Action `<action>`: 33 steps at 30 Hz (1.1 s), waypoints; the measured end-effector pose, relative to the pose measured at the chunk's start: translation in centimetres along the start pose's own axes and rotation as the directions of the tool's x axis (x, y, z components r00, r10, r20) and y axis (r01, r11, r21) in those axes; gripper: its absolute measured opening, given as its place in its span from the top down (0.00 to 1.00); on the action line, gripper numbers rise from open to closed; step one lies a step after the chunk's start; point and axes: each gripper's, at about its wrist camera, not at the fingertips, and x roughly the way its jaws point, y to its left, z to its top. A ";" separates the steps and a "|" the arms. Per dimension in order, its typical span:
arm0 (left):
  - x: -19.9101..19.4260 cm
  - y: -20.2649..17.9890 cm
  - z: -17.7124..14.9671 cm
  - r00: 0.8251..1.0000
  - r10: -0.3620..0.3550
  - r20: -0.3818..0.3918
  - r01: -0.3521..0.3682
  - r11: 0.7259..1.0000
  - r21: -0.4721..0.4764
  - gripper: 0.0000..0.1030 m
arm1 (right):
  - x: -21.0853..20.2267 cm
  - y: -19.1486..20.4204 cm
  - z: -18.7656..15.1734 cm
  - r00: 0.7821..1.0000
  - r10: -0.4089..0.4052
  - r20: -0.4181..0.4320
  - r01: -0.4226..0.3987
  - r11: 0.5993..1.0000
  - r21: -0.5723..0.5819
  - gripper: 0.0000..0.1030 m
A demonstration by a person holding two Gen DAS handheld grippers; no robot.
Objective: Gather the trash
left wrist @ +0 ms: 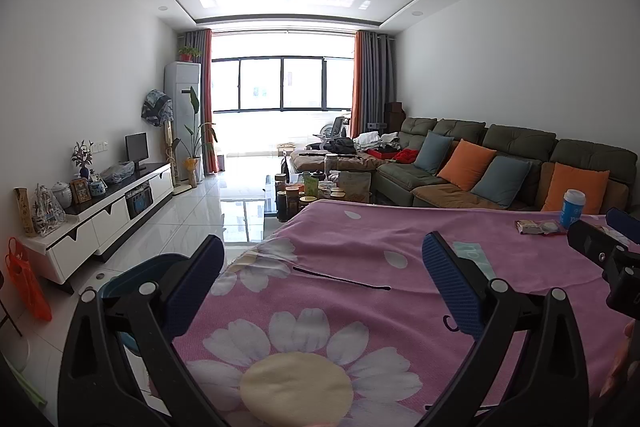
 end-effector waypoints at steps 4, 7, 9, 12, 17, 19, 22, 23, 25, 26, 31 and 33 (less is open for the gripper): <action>0.1 0.1 0.0 1.000 0.002 -0.001 -0.002 1.000 0.000 0.05 | 0.0 0.0 0.0 1.000 0.001 -0.001 -0.001 1.000 0.001 0.06; 0.1 0.1 0.0 1.000 0.003 -0.001 -0.003 1.000 0.000 0.05 | 0.0 0.0 0.1 1.000 0.001 -0.003 -0.001 1.000 0.001 0.06; 0.1 0.1 -0.1 1.000 0.005 0.000 -0.005 1.000 0.000 0.05 | 0.0 0.0 0.2 1.000 0.001 -0.002 -0.001 1.000 0.002 0.06; 0.1 0.0 -0.2 1.000 0.005 -0.002 -0.005 1.000 0.002 0.05 | 0.0 0.0 0.2 1.000 0.001 -0.002 -0.001 1.000 0.004 0.06; 0.1 0.0 -0.1 1.000 0.005 -0.001 -0.005 1.000 0.001 0.05 | 0.0 0.0 0.2 1.000 0.000 -0.003 0.000 1.000 0.005 0.06; 0.2 0.0 -0.1 1.000 0.004 -0.003 -0.004 1.000 0.002 0.05 | 0.0 0.0 0.2 1.000 -0.002 -0.002 0.002 1.000 0.003 0.06; 0.1 0.0 -0.1 1.000 0.004 -0.001 -0.004 1.000 0.002 0.05 | -0.1 0.1 0.3 1.000 -0.003 0.001 0.003 1.000 0.004 0.06; 0.1 0.0 -0.1 1.000 0.005 -0.001 -0.005 1.000 0.002 0.05 | -0.1 0.1 0.3 1.000 -0.002 0.001 0.002 1.000 0.005 0.06; 0.2 0.0 -0.1 1.000 0.004 0.000 -0.004 1.000 0.002 0.05 | -0.1 0.1 0.3 1.000 -0.003 0.000 0.003 1.000 0.004 0.06; 0.2 0.0 -0.1 1.000 0.004 -0.001 -0.004 1.000 0.002 0.05 | -0.1 0.0 0.3 1.000 -0.003 0.001 0.003 1.000 0.005 0.06; 0.2 0.1 -0.1 1.000 0.005 -0.002 -0.005 1.000 0.001 0.05 | -0.1 0.1 0.3 1.000 -0.003 0.001 0.003 1.000 0.004 0.06; 0.1 0.1 -0.1 1.000 0.006 -0.001 -0.006 1.000 0.002 0.05 | -0.2 0.1 0.3 1.000 -0.004 0.003 0.004 1.000 0.005 0.06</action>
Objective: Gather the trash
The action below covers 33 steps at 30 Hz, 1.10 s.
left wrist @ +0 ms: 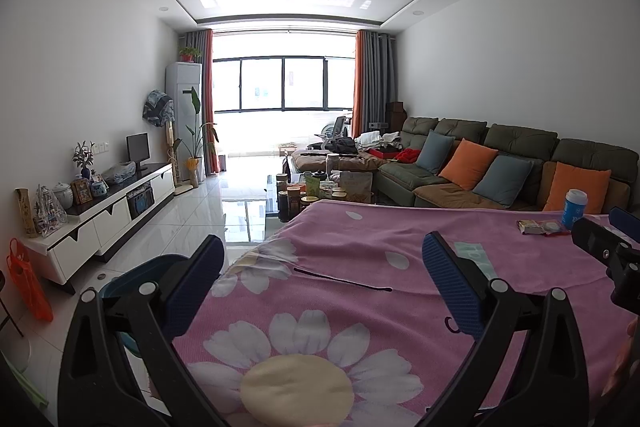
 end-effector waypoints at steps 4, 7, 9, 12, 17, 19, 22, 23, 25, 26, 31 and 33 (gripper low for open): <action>0.0 0.0 0.0 1.000 0.000 0.000 0.000 1.000 0.000 0.05 | -0.1 0.1 0.1 1.000 0.000 0.004 0.000 1.000 0.001 0.06; 0.0 0.0 0.0 1.000 -0.001 0.000 0.001 1.000 -0.001 0.05 | -0.2 0.2 0.1 1.000 -0.003 0.007 0.003 1.000 -0.001 0.06; 0.0 0.0 0.0 1.000 -0.001 -0.001 0.001 1.000 0.000 0.05 | -0.2 0.3 0.1 1.000 -0.005 0.007 0.005 1.000 -0.001 0.06; 0.0 0.0 0.0 1.000 0.000 -0.001 0.000 1.000 0.000 0.05 | -0.2 0.3 0.1 1.000 -0.006 0.007 0.006 1.000 -0.002 0.06; 0.2 -0.1 0.0 1.000 -0.003 -0.002 0.003 1.000 -0.003 0.05 | -0.2 0.3 0.1 1.000 -0.005 0.006 0.005 1.000 -0.003 0.06; 0.3 -0.1 0.0 1.000 -0.003 -0.003 0.003 1.000 -0.003 0.05 | -0.2 0.3 0.1 1.000 -0.006 0.009 0.006 1.000 -0.002 0.06; 0.3 -0.1 0.0 1.000 -0.003 -0.003 0.003 1.000 -0.001 0.05 | -0.3 0.3 0.0 1.000 -0.009 0.009 0.009 1.000 0.002 0.06; 0.4 -0.1 -0.1 1.000 -0.004 -0.004 0.004 1.000 -0.002 0.05 | -0.3 0.3 -0.1 1.000 -0.009 0.010 0.009 1.000 0.004 0.06; 0.4 -0.1 -0.1 1.000 -0.002 -0.004 0.002 1.000 -0.002 0.05 | -0.3 0.3 -0.1 1.000 -0.011 0.008 0.011 1.000 0.002 0.06; 0.4 -0.1 -0.1 1.000 -0.002 -0.003 0.002 1.000 -0.002 0.05 | -0.3 0.3 -0.1 1.000 -0.010 0.007 0.010 1.000 0.002 0.06; 0.4 -0.1 -0.1 1.000 -0.004 -0.004 0.004 1.000 -0.001 0.05 | -0.3 0.3 -0.1 1.000 -0.010 0.008 0.010 1.000 0.003 0.06; 0.4 -0.1 0.0 1.000 -0.004 -0.004 0.004 1.000 -0.002 0.05 | -0.3 0.2 -0.1 1.000 -0.011 0.008 0.011 1.000 0.005 0.06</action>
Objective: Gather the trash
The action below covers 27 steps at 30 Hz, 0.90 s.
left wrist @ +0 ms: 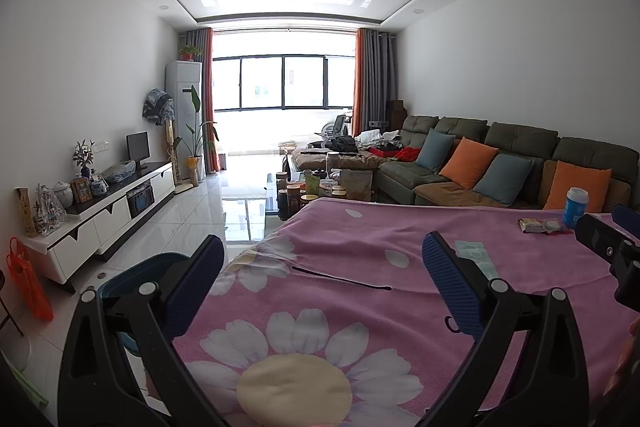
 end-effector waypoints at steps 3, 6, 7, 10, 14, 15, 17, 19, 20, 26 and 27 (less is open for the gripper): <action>0.0 0.0 0.0 1.000 0.000 0.000 0.000 1.000 0.000 0.05 | 0.0 0.0 0.0 1.000 0.000 0.000 0.000 1.000 -0.002 0.06; 0.0 0.0 0.0 1.000 0.000 0.000 0.000 1.000 0.000 0.05 | 0.0 0.0 0.0 1.000 0.000 0.000 0.000 1.000 -0.002 0.06; 0.0 0.0 0.0 1.000 0.000 0.000 0.000 1.000 0.001 0.05 | 0.0 0.0 0.0 1.000 0.001 -0.001 -0.001 1.000 -0.002 0.06; 0.2 -0.1 -0.1 1.000 0.001 0.000 -0.001 1.000 0.002 0.05 | 0.0 0.0 0.0 1.000 -0.001 -0.001 0.001 1.000 0.001 0.06; 0.4 -0.1 -0.2 1.000 0.001 -0.001 -0.001 1.000 0.002 0.05 | 0.1 -0.1 0.0 1.000 -0.001 0.001 0.001 1.000 0.001 0.06; 0.4 -0.1 -0.2 1.000 0.003 0.000 -0.003 1.000 0.003 0.05 | 0.1 -0.1 0.0 1.000 -0.001 0.001 0.001 1.000 0.001 0.06; 0.4 -0.1 -0.2 1.000 0.001 -0.001 -0.001 1.000 0.003 0.05 | 0.0 0.0 -0.1 1.000 -0.001 0.000 0.001 1.000 0.001 0.06; 0.4 -0.1 -0.2 1.000 0.003 0.000 -0.003 1.000 0.003 0.05 | 0.1 -0.1 -0.1 1.000 -0.001 0.000 0.001 1.000 0.000 0.06; 0.4 -0.1 -0.2 1.000 0.002 0.001 -0.002 1.000 0.003 0.05 | 0.1 -0.1 -0.1 1.000 -0.002 0.000 0.002 1.000 0.000 0.06; 0.5 -0.2 -0.2 1.000 0.002 -0.001 -0.002 1.000 0.004 0.05 | 0.0 0.0 -0.1 1.000 -0.003 0.000 0.003 1.000 0.000 0.06; 0.5 -0.1 -0.3 1.000 0.002 -0.001 -0.002 1.000 0.004 0.05 | 0.0 0.0 -0.1 1.000 -0.005 0.000 0.005 1.000 -0.001 0.06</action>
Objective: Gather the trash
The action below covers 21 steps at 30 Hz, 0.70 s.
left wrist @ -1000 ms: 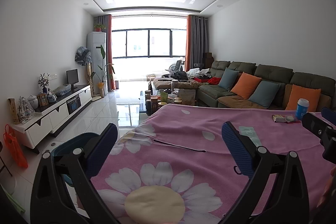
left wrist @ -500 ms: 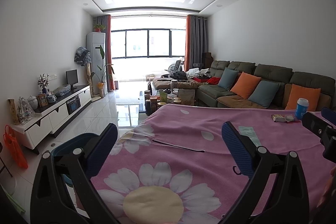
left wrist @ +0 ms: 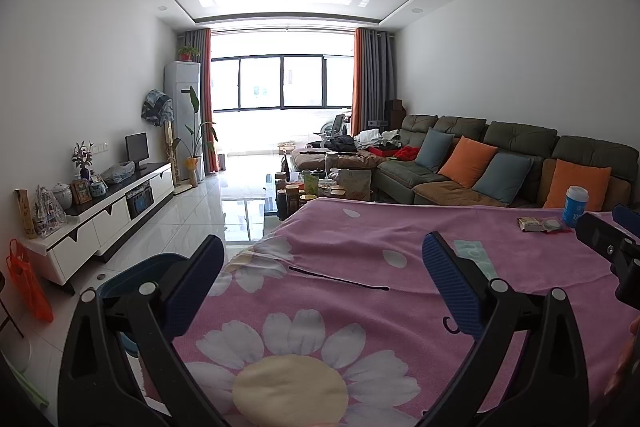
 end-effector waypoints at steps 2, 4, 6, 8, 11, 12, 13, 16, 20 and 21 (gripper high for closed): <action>0.1 -0.1 0.0 1.000 0.000 -0.002 0.000 1.000 0.002 0.05 | -0.1 -0.1 -0.1 1.000 -0.002 -0.001 0.002 1.000 0.004 0.06; 0.2 -0.1 0.0 1.000 0.000 -0.002 0.000 1.000 0.002 0.05 | -0.1 -0.1 -0.1 1.000 -0.001 0.001 0.001 1.000 0.004 0.06; 0.2 -0.1 -0.1 1.000 0.000 -0.004 0.000 1.000 -0.001 0.05 | -0.1 -0.1 -0.1 1.000 -0.001 0.000 0.001 1.000 0.001 0.06; 0.2 -0.1 -0.2 1.000 0.003 -0.006 -0.003 1.000 -0.001 0.05 | -0.1 -0.1 -0.1 1.000 -0.001 0.000 0.001 1.000 0.001 0.06; 0.2 -0.2 -0.2 1.000 0.008 -0.009 -0.008 1.000 0.003 0.05 | -0.1 -0.1 -0.1 1.000 -0.002 0.000 0.002 1.000 0.003 0.06; 0.2 -0.2 -0.2 1.000 0.008 -0.005 -0.008 1.000 0.006 0.05 | -0.1 -0.1 -0.1 1.000 -0.001 0.001 0.001 1.000 0.005 0.06; 0.2 -0.3 -0.2 1.000 0.006 -0.004 -0.006 1.000 0.009 0.05 | -0.1 -0.1 -0.1 1.000 -0.001 -0.001 0.001 1.000 0.003 0.06; 0.4 -0.5 -0.2 1.000 0.000 -0.010 0.000 1.000 0.015 0.05 | 0.0 -0.2 -0.2 1.000 -0.003 -0.002 0.003 1.000 0.007 0.06; 1.9 -0.8 -0.1 0.995 -0.030 -0.091 0.032 0.999 0.023 0.05 | -0.1 -0.5 -0.3 1.000 -0.012 -0.005 0.012 1.000 0.011 0.06; 2.6 -0.9 -0.1 0.992 -0.044 -0.117 0.047 0.999 0.027 0.05 | 0.0 -0.7 -0.3 1.000 -0.020 -0.010 0.020 1.000 0.011 0.06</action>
